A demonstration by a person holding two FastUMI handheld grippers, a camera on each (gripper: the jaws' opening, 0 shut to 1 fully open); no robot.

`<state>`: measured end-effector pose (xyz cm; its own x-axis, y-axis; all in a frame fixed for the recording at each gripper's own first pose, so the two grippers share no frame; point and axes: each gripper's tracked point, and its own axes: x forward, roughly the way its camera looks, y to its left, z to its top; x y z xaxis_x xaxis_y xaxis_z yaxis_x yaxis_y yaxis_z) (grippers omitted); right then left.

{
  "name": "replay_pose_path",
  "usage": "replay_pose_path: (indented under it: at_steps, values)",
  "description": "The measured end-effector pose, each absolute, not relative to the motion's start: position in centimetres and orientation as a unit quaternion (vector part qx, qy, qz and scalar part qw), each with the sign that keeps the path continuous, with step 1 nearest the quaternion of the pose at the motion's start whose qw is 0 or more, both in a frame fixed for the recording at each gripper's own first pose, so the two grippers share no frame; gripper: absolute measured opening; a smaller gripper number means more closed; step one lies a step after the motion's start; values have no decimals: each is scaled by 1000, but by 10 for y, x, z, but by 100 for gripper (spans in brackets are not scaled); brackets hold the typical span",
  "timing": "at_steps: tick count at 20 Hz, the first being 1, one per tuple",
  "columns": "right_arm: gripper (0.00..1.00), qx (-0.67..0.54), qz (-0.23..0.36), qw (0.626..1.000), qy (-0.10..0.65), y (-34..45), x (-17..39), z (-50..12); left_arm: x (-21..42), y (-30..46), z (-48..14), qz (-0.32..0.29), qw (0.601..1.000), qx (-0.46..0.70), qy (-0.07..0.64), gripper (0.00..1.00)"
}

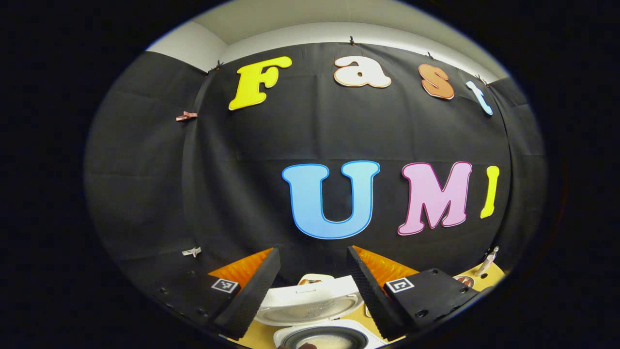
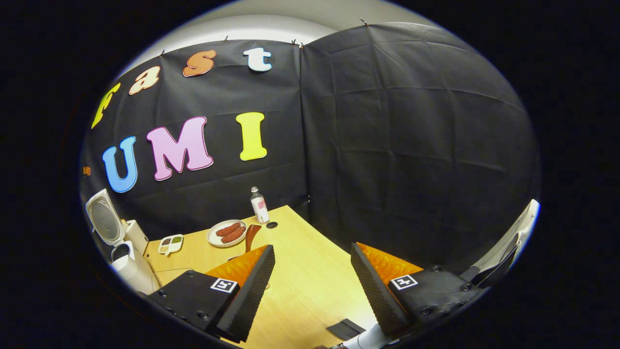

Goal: Close the left gripper, press the button to open the rice cooker; take a wooden spoon from the chopstick holder with the right hand, scoop a spoonful of rice and pour it into the rice cooker, then put the wooden spoon back into the chopstick holder.

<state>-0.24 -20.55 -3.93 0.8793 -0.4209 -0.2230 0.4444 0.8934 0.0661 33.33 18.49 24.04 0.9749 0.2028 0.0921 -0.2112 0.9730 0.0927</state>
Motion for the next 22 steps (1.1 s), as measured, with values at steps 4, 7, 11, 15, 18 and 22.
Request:
replay_pose_path:
  at_steps: [4, 7, 11, 15, 18, 22]
  values:
    - [99, 53, -216, 968, 115, -187, -7, -38, 372, 210, 209, 114, 993, -10, -14, 95]
    - [99, 44, -202, 973, 104, -171, -7, -31, 388, 218, 187, 127, 992, -9, 20, 95]
    - [98, 58, -172, 977, 115, -154, -2, -42, 387, 219, 155, 143, 987, -25, 73, 96]
    - [99, 72, -145, 978, 132, -148, 11, -55, 364, 206, 142, 155, 979, -9, 130, 98]
    - [98, 77, -115, 981, 133, -142, 24, -57, 340, 190, 132, 155, 976, -29, 152, 98]
    - [99, 55, -59, 986, 143, -134, 41, -61, 307, 172, 106, 162, 973, -26, 163, 98]
